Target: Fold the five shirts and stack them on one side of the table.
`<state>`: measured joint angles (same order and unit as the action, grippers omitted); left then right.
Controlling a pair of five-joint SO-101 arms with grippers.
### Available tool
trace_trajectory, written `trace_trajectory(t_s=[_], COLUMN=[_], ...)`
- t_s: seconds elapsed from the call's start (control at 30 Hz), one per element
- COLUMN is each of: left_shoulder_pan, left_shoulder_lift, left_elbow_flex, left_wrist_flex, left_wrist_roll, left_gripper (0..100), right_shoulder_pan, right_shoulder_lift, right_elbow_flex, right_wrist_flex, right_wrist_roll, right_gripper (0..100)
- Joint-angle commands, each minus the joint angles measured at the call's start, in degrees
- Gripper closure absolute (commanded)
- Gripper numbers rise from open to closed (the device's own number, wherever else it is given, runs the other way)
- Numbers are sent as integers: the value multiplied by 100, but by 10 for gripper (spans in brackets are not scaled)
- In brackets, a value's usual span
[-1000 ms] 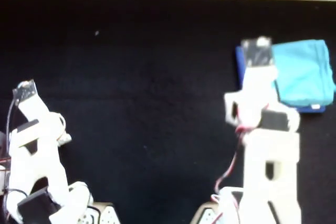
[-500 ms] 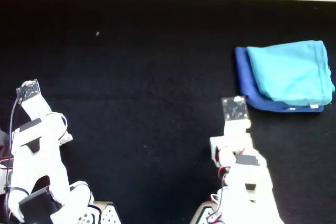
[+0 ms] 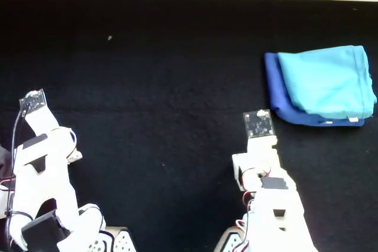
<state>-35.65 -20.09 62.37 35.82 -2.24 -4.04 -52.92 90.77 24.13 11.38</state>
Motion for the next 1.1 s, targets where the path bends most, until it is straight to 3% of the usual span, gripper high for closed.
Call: trace_trajectory(t_s=[0.0,0.27,0.4,0.5,0.67,0.73,0.9,1.07], left_shoulder_pan=[127,66,-207,-778,-2044,-2554,-3521,-4321], left_shoulder_lift=[-84,-145,-145,-101,-92,-92,-92,-84], left_elbow_flex=[4,-31,-576,-1464,-3354,-4075,-4901,-4664], left_wrist_flex=[-79,35,1108,2198,3446,3947,4527,4651], left_wrist_roll=[-53,-62,-53,-132,-1248,-1442,-2110,-2664], left_gripper=[990,988,986,971,813,806,815,815], right_shoulder_pan=[-84,-84,-84,-84,-84,-84,-84,-84], right_shoulder_lift=[-48,-48,-48,-48,-48,-48,-48,-48], right_elbow_flex=[22,22,22,40,40,40,40,40], right_wrist_flex=[-101,-101,-101,-171,-171,-171,-171,-171], right_wrist_roll=[-44,-44,-44,-44,-44,-44,-44,-44], right_gripper=[872,872,872,872,872,872,872,872])
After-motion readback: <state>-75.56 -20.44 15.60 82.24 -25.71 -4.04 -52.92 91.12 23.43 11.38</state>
